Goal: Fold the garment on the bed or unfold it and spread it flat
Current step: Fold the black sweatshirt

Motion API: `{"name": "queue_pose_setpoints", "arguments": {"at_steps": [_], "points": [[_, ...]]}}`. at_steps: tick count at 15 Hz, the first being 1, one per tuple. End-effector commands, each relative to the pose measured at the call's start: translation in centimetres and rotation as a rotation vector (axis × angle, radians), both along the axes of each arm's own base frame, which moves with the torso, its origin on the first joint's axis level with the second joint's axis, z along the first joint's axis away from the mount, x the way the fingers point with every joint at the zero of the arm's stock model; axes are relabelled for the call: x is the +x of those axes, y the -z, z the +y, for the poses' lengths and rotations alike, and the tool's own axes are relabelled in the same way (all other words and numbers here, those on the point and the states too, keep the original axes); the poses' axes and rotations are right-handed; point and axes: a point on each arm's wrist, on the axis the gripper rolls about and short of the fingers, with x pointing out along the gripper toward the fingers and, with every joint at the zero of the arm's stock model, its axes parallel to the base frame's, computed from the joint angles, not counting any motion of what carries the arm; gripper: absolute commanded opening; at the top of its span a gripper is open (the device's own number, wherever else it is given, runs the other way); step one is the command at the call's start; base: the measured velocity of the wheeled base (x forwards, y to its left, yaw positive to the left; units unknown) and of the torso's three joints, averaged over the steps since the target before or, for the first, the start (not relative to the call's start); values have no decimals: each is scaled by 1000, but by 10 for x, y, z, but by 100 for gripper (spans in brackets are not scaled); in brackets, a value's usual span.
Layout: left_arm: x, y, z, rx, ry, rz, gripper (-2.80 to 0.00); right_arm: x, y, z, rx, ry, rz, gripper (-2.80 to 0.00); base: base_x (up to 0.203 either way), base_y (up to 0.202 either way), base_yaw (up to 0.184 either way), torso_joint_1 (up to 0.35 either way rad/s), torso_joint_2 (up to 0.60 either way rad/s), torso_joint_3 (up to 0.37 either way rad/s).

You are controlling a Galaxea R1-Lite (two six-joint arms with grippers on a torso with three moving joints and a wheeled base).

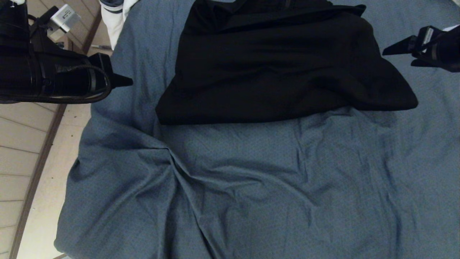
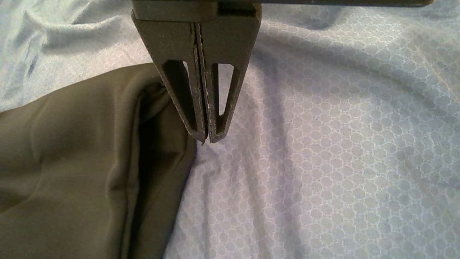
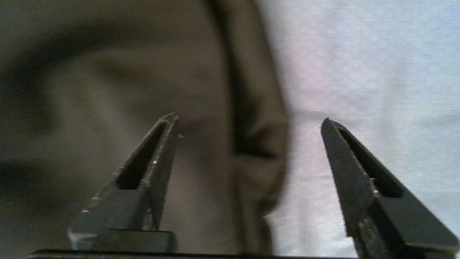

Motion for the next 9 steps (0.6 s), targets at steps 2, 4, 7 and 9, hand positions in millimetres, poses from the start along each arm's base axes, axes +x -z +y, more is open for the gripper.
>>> {"name": "queue_pose_setpoints", "arguments": {"at_steps": [2,4,7,9], "points": [[1,1,-1,0,2,5,-280,4,5,0,19,-34,17,0,0,0,0,0,0,0],[3,2,-1,1,3,10,-280,19,17,-2,30,-48,52,0,0,0,0,0,0,0],[3,5,-4,1,18,20,-280,52,37,-11,34,-62,64,0,0,0,0,0,0,0],[6,9,-11,4,35,36,-280,71,49,-8,47,-133,66,0,0,0,0,0,0,0]]}}
